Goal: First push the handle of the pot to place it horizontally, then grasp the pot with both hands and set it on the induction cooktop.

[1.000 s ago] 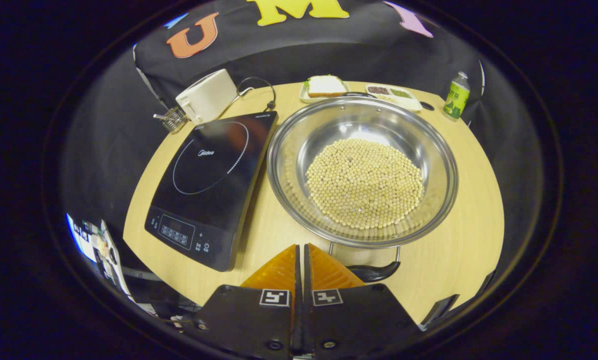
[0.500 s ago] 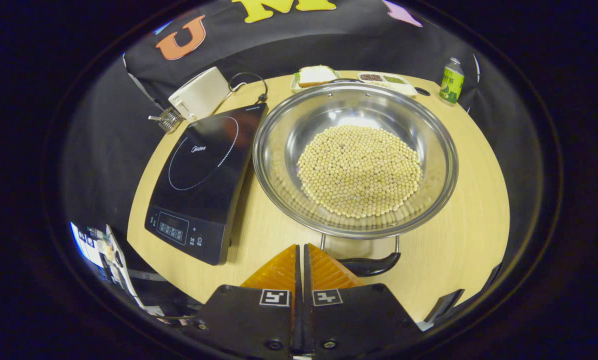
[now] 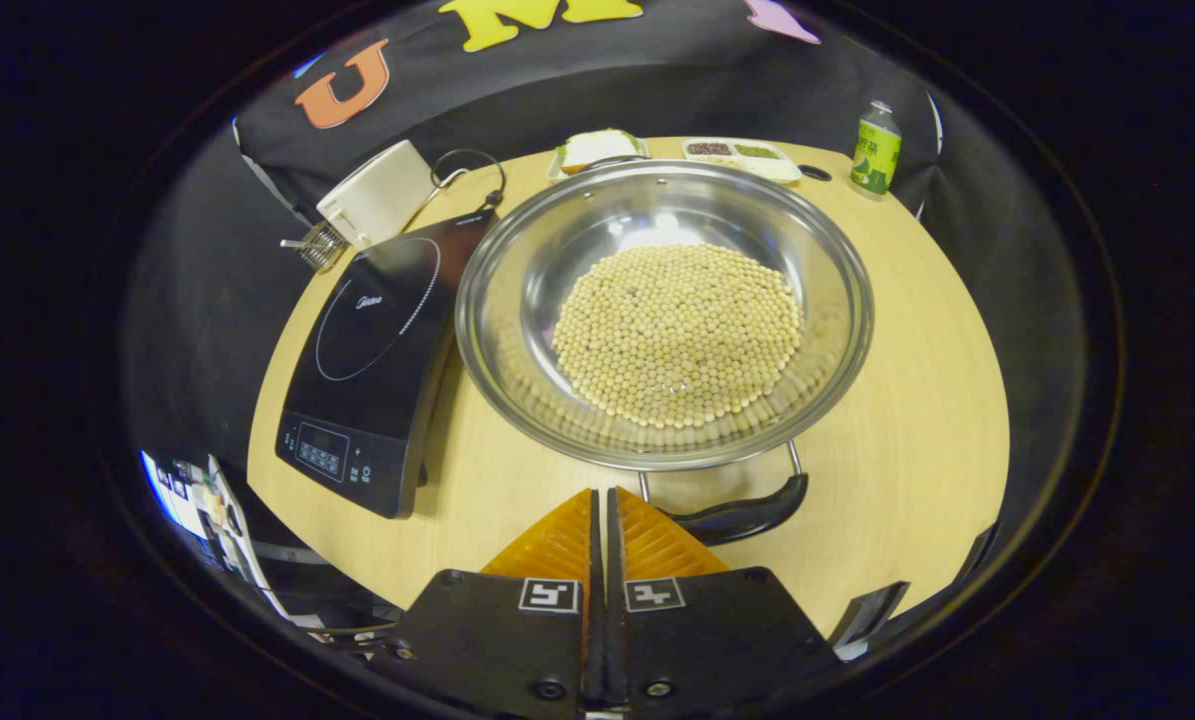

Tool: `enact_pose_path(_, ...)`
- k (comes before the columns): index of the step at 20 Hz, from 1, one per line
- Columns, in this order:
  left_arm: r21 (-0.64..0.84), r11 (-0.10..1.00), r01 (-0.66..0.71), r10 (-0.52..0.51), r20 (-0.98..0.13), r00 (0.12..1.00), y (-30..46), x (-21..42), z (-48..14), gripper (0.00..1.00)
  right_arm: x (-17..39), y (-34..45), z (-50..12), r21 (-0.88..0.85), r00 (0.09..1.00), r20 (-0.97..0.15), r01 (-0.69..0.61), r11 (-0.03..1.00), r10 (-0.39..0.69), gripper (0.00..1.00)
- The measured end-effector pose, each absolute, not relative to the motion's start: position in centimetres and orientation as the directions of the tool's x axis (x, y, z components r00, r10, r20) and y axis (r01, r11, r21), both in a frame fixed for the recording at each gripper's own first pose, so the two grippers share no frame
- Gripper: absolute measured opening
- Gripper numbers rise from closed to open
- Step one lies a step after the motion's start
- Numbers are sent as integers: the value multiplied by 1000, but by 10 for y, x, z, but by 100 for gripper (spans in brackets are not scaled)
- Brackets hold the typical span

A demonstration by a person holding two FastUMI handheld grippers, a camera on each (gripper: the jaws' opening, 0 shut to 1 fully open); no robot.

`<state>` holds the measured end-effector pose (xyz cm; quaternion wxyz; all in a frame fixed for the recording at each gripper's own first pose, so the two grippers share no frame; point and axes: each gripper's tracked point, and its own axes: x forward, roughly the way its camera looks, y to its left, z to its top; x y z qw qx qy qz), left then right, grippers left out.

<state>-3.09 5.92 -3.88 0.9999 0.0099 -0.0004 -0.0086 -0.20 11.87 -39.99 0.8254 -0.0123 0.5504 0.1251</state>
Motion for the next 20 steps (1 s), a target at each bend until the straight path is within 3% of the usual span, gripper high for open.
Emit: enact_pose_path(20, 41, 998, 48, -48, -4, 999, 13, -14, -39, 94, 70, -23, -388, 97, 451, -884, -77, 992, 121, 4)
